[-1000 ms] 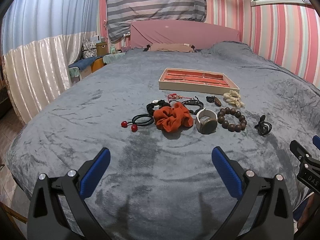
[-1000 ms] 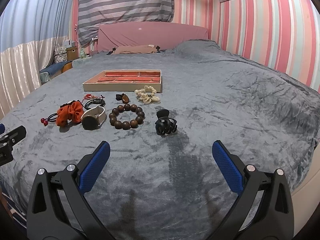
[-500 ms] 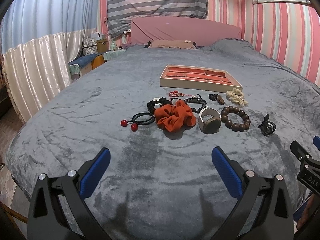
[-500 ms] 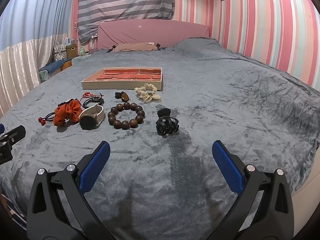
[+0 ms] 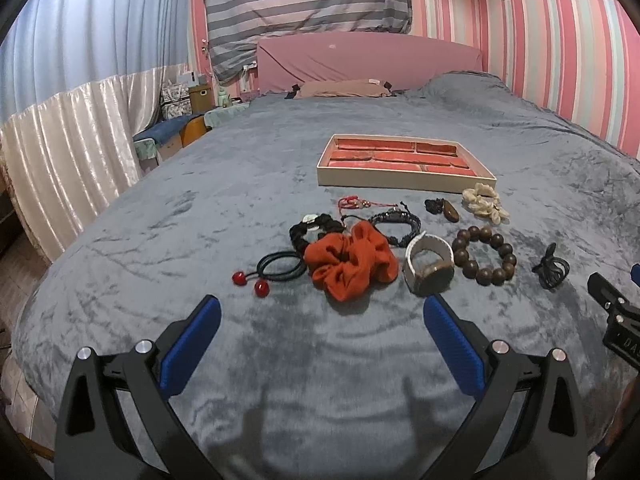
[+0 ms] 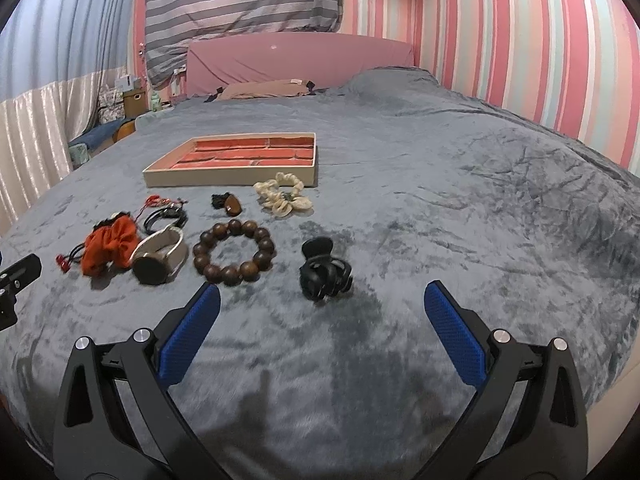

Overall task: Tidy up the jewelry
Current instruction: 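Reach the left tool to the orange scrunchie while the right tool reaches the black claw clip, then close both tools on their items and carry them over the brick tray, then open both tools to drop the scrunchie and claw clip into the tray, then move both tools back toward the remaining jewelry on the bed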

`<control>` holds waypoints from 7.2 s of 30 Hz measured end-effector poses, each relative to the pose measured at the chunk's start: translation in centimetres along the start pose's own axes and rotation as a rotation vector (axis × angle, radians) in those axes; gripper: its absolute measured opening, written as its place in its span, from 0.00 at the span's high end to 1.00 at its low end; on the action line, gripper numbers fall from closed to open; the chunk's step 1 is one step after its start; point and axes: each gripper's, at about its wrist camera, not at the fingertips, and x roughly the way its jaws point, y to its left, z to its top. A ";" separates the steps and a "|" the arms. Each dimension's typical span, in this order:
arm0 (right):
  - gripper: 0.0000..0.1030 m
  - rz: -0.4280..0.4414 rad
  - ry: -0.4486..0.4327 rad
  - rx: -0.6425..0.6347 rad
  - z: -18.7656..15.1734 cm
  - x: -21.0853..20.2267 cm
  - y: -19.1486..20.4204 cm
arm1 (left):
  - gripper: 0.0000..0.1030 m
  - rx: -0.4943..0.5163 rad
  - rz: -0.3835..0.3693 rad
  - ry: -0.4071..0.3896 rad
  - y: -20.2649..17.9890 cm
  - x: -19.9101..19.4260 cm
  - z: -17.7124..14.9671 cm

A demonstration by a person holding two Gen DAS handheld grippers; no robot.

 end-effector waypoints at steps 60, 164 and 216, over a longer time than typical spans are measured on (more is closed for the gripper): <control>0.55 -0.024 0.155 -0.072 0.2 11.4 0.6 | 0.59 0.009 -0.170 0.166 0.0 13.2 0.6; 0.31 0.115 0.147 -0.008 23.2 24.5 2.2 | 0.35 0.013 -0.116 0.067 -1.0 21.9 24.1; 0.29 0.113 0.232 -0.086 3.4 14.8 2.2 | 0.17 -0.031 -0.219 0.231 -2.3 14.3 3.8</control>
